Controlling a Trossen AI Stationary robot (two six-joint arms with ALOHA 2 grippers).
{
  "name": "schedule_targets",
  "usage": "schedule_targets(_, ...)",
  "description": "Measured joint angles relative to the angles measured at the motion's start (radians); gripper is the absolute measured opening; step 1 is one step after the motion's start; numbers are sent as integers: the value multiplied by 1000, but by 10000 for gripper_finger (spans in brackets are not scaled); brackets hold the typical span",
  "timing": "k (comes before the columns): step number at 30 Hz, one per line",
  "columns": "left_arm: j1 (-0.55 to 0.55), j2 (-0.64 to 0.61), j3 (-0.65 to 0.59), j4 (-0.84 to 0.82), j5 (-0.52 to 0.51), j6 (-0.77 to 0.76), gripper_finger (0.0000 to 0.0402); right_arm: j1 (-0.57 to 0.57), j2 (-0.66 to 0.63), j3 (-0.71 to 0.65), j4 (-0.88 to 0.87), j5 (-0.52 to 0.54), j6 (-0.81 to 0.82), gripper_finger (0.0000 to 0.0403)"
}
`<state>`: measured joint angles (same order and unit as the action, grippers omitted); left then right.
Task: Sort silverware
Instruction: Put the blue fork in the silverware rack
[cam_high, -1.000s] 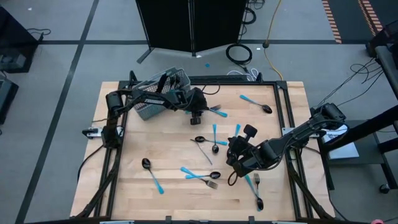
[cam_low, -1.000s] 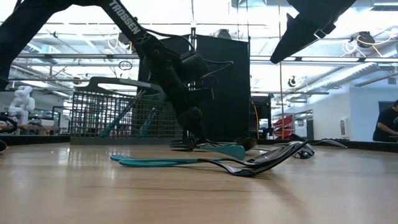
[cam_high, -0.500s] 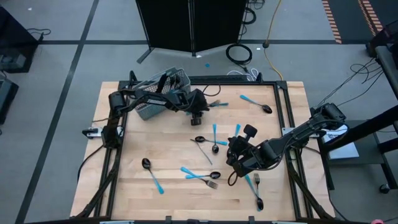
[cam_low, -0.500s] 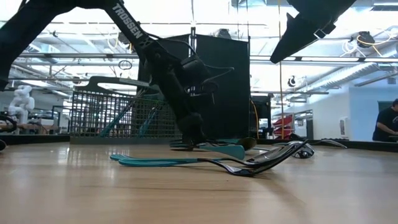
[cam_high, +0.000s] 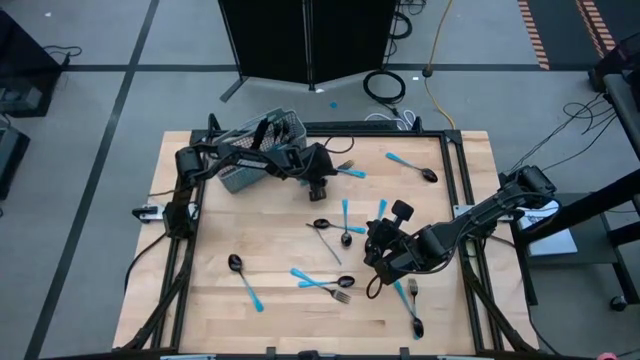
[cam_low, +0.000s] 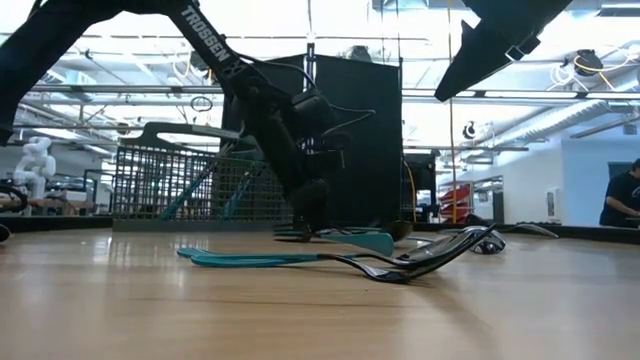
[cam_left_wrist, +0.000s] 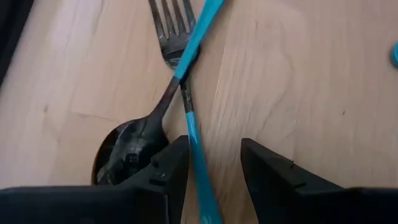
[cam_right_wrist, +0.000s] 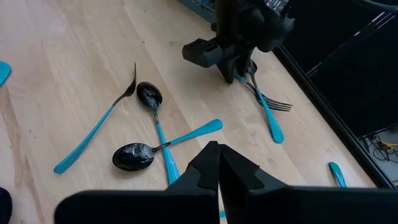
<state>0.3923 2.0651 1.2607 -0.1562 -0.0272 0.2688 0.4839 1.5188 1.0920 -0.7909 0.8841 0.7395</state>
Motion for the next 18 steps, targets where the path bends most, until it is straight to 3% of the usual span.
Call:
schedule_targets(13,30,3,14,-20,117,-183,143,0,0,0,1,0,0,0)
schedule_targets(18,41,3,14,-33,141,-183,90,0,0,0,2,-36,0,0)
